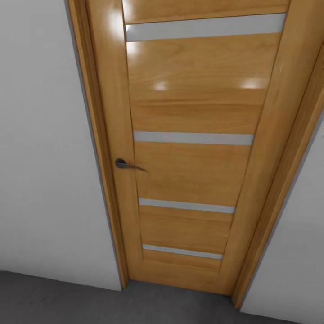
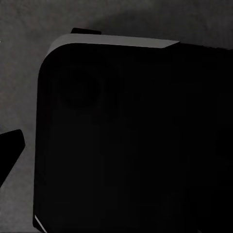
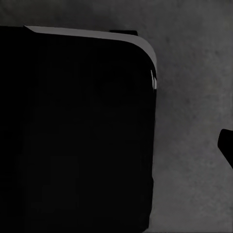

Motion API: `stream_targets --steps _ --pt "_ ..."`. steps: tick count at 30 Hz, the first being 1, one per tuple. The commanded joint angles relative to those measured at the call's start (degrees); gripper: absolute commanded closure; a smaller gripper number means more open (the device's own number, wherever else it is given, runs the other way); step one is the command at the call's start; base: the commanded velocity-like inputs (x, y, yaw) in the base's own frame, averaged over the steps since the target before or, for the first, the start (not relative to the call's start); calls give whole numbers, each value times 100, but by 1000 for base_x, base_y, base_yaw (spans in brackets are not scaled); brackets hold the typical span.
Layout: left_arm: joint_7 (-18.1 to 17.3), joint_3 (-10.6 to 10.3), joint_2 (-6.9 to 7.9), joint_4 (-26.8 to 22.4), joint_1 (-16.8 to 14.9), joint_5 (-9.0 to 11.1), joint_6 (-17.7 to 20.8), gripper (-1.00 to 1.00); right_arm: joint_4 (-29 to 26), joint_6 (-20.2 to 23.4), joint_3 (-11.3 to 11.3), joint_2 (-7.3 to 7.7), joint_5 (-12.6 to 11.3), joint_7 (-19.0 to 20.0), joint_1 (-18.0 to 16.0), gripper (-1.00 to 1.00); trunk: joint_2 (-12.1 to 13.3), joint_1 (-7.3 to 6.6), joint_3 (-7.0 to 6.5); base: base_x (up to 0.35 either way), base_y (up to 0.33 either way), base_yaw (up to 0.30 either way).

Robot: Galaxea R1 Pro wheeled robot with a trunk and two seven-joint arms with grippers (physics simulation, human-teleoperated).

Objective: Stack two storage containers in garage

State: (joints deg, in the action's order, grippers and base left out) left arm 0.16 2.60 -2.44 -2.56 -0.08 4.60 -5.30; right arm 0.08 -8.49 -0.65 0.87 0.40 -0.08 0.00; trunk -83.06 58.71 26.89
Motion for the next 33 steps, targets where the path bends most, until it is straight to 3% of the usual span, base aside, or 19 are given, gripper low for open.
stream_targets --steps 1,13,33 --pt "2 21 -2 1 -1 41 -18 -100 1 -19 -6 1 2 -1 -2 -100 -2 2 4 101 65 -244" --pt "2 20 5 0 -1 41 -23 -100 1 -19 -6 1 0 -1 -3 -100 -2 2 4 17 11 -224" --pt "2 19 -1 -8 -1 41 -38 -100 1 0 -6 9 4 -1 -2 -100 -2 2 4 0 0 -16"
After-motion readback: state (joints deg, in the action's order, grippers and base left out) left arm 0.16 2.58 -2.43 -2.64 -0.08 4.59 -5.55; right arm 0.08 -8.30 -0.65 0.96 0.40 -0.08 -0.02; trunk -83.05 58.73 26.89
